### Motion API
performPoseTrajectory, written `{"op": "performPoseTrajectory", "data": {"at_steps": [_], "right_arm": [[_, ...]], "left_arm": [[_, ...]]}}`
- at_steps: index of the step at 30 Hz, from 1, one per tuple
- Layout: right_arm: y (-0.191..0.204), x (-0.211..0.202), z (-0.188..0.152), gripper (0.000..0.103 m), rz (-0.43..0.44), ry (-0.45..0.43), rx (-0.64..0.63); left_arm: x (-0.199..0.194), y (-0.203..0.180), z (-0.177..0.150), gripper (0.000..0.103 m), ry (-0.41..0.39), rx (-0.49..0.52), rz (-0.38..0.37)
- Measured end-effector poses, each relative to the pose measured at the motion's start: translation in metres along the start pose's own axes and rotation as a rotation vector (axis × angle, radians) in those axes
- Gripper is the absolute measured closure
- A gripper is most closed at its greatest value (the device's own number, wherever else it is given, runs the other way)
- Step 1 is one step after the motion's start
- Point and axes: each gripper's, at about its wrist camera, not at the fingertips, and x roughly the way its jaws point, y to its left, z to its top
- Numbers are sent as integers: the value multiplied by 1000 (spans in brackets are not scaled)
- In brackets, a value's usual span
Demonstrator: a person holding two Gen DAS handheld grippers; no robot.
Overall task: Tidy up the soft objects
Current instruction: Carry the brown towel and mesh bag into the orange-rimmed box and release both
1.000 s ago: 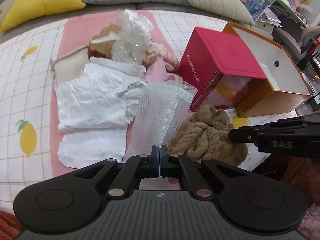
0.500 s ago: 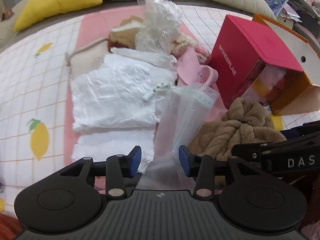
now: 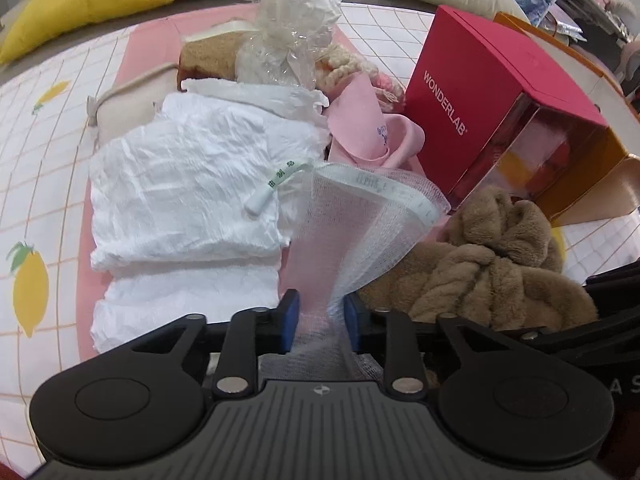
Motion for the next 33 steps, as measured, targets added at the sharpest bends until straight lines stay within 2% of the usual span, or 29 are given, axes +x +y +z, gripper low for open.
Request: {"op": "performPoseTrajectory", "data": {"at_steps": [2, 4, 5, 11, 17, 23, 28, 33], "right_arm": [[3, -1, 0, 67, -4, -2, -10], [5, -2, -2, 69, -6, -8, -15], [6, -2, -1, 70, -8, -11, -18], [13, -21, -4, 73, -38, -70, -72], [11, -59, -7, 73, -48, -139, -124], [2, -100, -11, 73, -43, -192, -146], [-6, -138, -12, 73, -49, -258, -181], [-20, -175, -6, 73, -113, -319, -251]], "left_arm": [[0, -1, -1, 84, -2, 2, 3], [2, 1, 2, 98, 5, -13, 10], [3, 3, 3, 101, 10, -29, 6], [-25, 6, 8, 101, -26, -76, -22], [-63, -2, 18, 101, -40, -104, -29], [-91, -10, 26, 101, -61, -137, -71], [-114, -22, 37, 102, -101, -130, -119], [-132, -42, 58, 102, -143, -92, -174]]}}
